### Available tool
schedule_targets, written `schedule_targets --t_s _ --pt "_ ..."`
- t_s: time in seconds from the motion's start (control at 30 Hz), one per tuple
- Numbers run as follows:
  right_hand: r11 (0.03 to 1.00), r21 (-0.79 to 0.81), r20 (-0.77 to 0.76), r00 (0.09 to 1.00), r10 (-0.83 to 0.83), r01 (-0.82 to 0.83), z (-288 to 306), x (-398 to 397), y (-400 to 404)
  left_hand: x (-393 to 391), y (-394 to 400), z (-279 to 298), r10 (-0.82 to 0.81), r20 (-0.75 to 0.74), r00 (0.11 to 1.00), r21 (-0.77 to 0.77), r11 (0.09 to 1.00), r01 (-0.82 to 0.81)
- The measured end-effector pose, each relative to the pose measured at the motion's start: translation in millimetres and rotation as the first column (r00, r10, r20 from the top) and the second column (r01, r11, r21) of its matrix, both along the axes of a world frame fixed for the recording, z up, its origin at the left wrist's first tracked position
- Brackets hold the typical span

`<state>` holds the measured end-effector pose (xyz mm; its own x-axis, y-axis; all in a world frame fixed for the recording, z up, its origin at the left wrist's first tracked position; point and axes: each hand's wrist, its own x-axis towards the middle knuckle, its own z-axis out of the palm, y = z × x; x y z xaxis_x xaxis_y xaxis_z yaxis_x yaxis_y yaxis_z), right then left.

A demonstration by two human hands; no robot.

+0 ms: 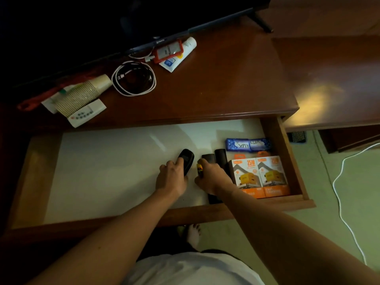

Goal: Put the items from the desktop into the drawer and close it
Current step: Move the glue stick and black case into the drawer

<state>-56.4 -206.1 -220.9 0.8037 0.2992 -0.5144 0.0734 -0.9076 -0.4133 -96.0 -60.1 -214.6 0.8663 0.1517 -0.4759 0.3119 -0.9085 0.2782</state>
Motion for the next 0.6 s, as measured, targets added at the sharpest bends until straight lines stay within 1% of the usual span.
schedule_targets --t_s 0.1,0.17,0.3,0.47,0.6 --pt "0.974 -0.138 0.034 0.982 0.183 -0.177 1 1 0 -4 -1 -8 0.021 -0.032 0.999 -0.006 1.0 -0.021" --pt "0.948 -0.189 0.036 0.963 0.266 -0.255 2 4 -1 -5 -1 -12 0.023 -0.041 0.999 -0.009 1.0 -0.023" --pt "0.919 -0.21 0.021 0.939 0.344 -0.333 2 10 -6 4 2 -15 0.038 -0.075 0.996 -0.041 0.998 -0.041" --pt "0.853 -0.234 -0.051 0.882 0.469 -0.467 4 11 -8 24 5 -15 0.026 -0.149 0.989 -0.073 0.997 -0.037" --pt "0.837 -0.242 -0.057 0.868 0.493 -0.492 6 9 -10 31 4 -17 0.022 -0.184 0.983 -0.088 0.995 -0.039"
